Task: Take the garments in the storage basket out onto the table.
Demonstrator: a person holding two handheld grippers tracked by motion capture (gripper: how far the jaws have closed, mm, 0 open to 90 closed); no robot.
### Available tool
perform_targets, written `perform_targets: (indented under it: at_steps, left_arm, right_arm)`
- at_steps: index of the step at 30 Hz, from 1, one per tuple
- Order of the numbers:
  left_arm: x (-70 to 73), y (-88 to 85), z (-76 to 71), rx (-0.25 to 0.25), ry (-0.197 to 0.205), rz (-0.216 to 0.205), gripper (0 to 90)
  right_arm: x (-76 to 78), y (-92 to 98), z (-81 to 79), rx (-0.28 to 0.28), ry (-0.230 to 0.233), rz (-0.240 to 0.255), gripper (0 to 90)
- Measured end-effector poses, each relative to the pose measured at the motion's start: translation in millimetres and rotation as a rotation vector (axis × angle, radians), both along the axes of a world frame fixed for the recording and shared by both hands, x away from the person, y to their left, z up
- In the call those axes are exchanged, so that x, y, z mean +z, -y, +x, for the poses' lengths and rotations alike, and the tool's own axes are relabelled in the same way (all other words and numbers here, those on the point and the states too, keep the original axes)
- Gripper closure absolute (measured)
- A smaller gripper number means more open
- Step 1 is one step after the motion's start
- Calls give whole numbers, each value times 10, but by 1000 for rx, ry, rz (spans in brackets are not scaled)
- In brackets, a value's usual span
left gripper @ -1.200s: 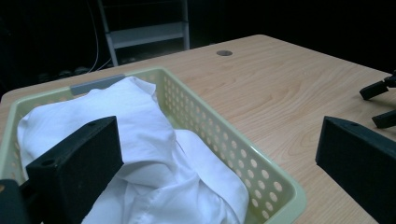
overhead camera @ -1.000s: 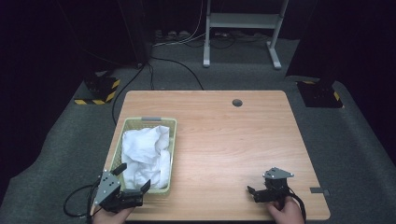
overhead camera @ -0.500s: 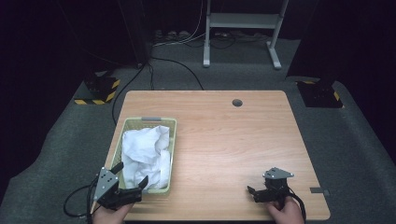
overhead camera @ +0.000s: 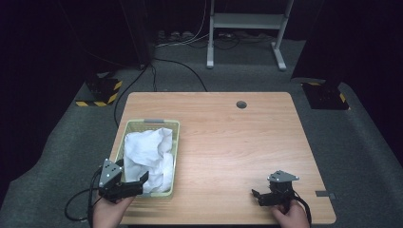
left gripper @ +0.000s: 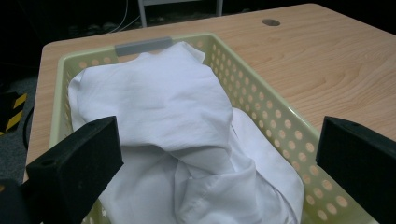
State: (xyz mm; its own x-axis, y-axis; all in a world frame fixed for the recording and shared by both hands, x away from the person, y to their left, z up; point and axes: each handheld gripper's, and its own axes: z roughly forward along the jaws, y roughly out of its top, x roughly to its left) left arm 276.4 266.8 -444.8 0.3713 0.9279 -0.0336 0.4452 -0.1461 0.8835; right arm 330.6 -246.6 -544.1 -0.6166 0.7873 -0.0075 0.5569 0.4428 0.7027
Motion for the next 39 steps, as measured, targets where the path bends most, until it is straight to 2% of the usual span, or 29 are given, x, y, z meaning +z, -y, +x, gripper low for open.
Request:
perform_targets:
  at_steps: [4, 5, 6, 7, 9, 11, 15, 22, 28, 37, 39]
  left_arm:
    - [-2, 13, 102, 11, -29, 19, 5]
    - [-10, 12, 147, 13, -48, 21, 5]
    - [-10, 12, 147, 13, -48, 21, 6]
    - [-17, 13, 209, 16, -75, 23, 7]
    - [-12, 14, 272, 16, -94, 27, 7]
    - [1, 25, 326, 17, -106, 42, 7]
    - [9, 39, 434, 29, -133, 43, 7]
    - [-16, 9, 608, 59, -178, 68, 9]
    - [-37, -1, 732, 63, -231, 52, 14]
    - [-120, 43, 905, 58, -322, 89, 12]
    - [-131, 49, 927, 58, -332, 92, 12]
  right_arm:
    - [0, 0, -1, -1, -1, 0, 0]
    - [1, -1, -1, -2, -2, 1, 0]
    - [0, -1, -1, -1, -1, 0, 0]
    - [0, 0, 0, -1, -1, 0, 0]
    - [0, 0, 0, -1, -1, 0, 0]
    - [0, -1, -1, -1, -1, 1, 0]
    - [0, 0, 0, -1, -1, 1, 0]
    - [0, -1, -1, -1, -1, 1, 0]
    - [0, 0, 0, -1, -1, 1, 0]
    - [1, 2, 0, -2, -3, 5, 0]
    - [1, 3, 0, -2, -3, 5, 0]
